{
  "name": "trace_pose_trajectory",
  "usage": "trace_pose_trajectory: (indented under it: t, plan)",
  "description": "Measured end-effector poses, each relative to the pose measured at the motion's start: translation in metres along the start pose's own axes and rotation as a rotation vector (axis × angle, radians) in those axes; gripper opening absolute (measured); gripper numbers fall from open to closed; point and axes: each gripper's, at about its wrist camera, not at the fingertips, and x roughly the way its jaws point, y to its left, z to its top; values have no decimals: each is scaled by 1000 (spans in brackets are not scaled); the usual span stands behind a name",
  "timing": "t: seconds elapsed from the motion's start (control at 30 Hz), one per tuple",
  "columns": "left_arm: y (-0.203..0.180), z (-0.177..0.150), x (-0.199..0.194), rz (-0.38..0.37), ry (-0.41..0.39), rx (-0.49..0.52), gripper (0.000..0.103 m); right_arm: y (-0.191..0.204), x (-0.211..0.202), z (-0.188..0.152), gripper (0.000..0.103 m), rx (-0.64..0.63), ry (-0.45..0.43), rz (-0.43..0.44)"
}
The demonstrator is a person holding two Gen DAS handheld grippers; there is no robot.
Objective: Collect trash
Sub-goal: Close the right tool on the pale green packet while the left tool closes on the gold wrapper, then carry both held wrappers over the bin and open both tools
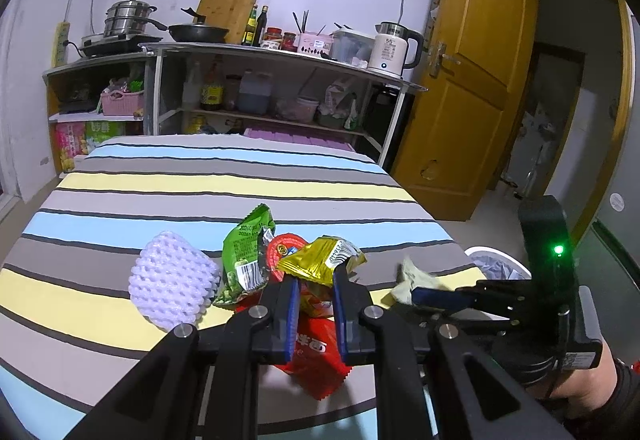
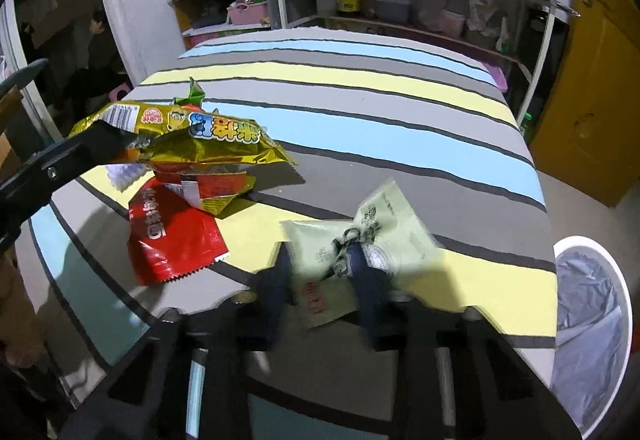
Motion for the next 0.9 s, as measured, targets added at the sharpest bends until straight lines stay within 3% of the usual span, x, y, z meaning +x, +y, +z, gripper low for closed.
trace_pose_trajectory:
  t: [0.33,0.9]
  plan:
    - [-5,-1,-7,-5,-4,3,14,-7,-29,-12,2,31,-73,40]
    - [-55,9,-27,-53,-32,61,14,-27,-92,-31,1,87,-200,42]
